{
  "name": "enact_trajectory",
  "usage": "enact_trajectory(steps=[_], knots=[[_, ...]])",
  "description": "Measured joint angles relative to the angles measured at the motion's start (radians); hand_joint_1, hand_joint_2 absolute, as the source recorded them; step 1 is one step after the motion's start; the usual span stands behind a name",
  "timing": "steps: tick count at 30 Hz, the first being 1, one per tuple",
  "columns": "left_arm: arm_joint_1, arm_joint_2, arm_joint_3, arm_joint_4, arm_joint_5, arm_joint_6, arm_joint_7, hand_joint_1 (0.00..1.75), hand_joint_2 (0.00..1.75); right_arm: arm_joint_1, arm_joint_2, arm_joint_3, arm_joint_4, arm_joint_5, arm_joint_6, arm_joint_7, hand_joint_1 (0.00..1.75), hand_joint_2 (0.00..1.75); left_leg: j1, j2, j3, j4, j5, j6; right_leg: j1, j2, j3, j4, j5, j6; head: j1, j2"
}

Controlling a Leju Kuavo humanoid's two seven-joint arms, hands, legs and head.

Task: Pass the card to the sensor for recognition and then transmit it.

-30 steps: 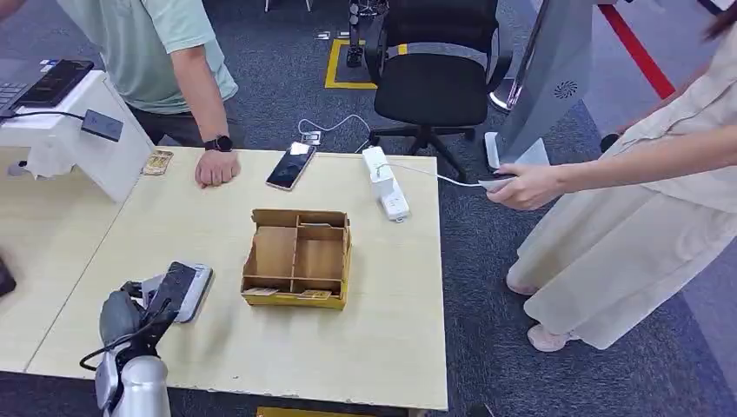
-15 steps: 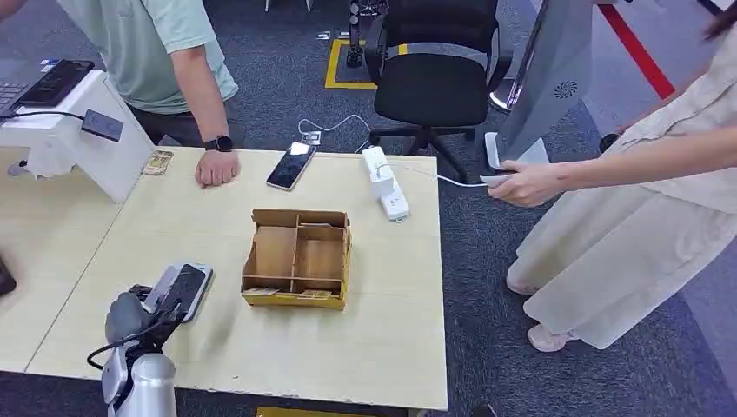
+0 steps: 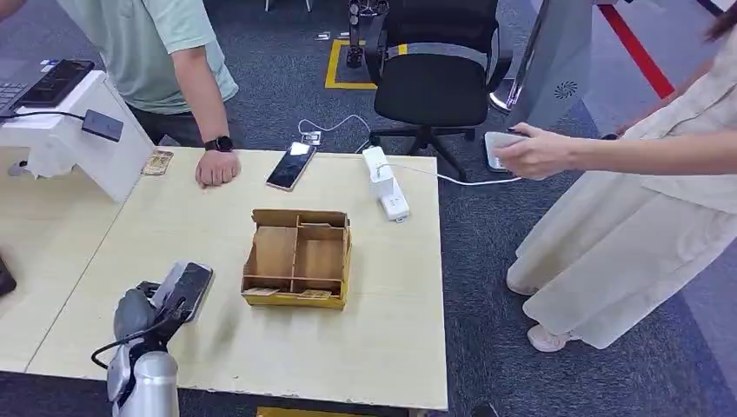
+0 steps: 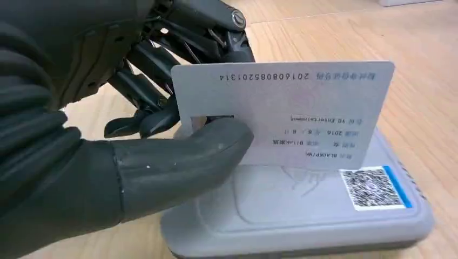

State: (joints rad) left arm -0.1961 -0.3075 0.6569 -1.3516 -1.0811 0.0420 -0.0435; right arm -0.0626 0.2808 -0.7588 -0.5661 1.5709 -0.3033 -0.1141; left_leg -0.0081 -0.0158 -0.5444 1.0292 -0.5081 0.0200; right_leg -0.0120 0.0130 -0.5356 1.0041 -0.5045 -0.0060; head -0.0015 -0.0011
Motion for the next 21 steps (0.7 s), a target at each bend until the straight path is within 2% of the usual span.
enact_trajectory(steps=[6, 8, 10, 16, 21], knots=[[-0.002, -0.009, 0.000, -0.039, 0.025, 0.002, -0.024, 1.75, 1.75, 0.000, 0.000, -0.003, 0.000, 0.000, 0.000, 0.000, 0.00, 0.00, 0.000, 0.000, 0.000, 0.000, 0.000, 0.000, 0.000, 0.000, 0.000, 0.000, 0.000, 0.000, 0.000, 0.000], [0.000, -0.010, -0.008, -0.058, 0.011, 0.019, -0.054, 1.75, 1.75, 0.000, 0.000, -0.003, 0.000, 0.000, -0.001, 0.000, 0.00, 0.00, 0.000, 0.000, 0.000, 0.000, 0.000, 0.000, 0.000, 0.000, 0.000, 0.000, 0.000, 0.000, 0.000, 0.000], [0.002, -0.010, -0.031, -0.091, -0.025, 0.048, -0.074, 1.75, 1.75, 0.000, 0.000, -0.003, 0.000, 0.000, -0.001, 0.001, 0.00, 0.00, 0.000, 0.000, 0.000, 0.000, 0.000, 0.000, 0.000, 0.000, 0.000, 0.000, 0.000, 0.000, 0.000, 0.000], [0.003, -0.003, -0.139, -0.174, -0.159, 0.134, -0.072, 1.75, 1.75, -0.001, 0.005, 0.003, 0.002, 0.000, -0.006, 0.000, 0.00, 0.00, 0.000, 0.000, 0.000, 0.000, 0.000, 0.000, 0.000, 0.000, 0.000, 0.000, 0.000, 0.000, 0.000, 0.000], [0.010, 0.001, -0.193, -0.198, -0.162, 0.124, -0.063, 1.75, 1.75, -0.006, 0.005, 0.007, 0.008, 0.000, -0.013, 0.001, 0.00, 0.00, 0.000, 0.000, 0.000, 0.000, 0.000, 0.000, 0.000, 0.000, 0.000, 0.000, 0.000, 0.000, 0.000, 0.000]])
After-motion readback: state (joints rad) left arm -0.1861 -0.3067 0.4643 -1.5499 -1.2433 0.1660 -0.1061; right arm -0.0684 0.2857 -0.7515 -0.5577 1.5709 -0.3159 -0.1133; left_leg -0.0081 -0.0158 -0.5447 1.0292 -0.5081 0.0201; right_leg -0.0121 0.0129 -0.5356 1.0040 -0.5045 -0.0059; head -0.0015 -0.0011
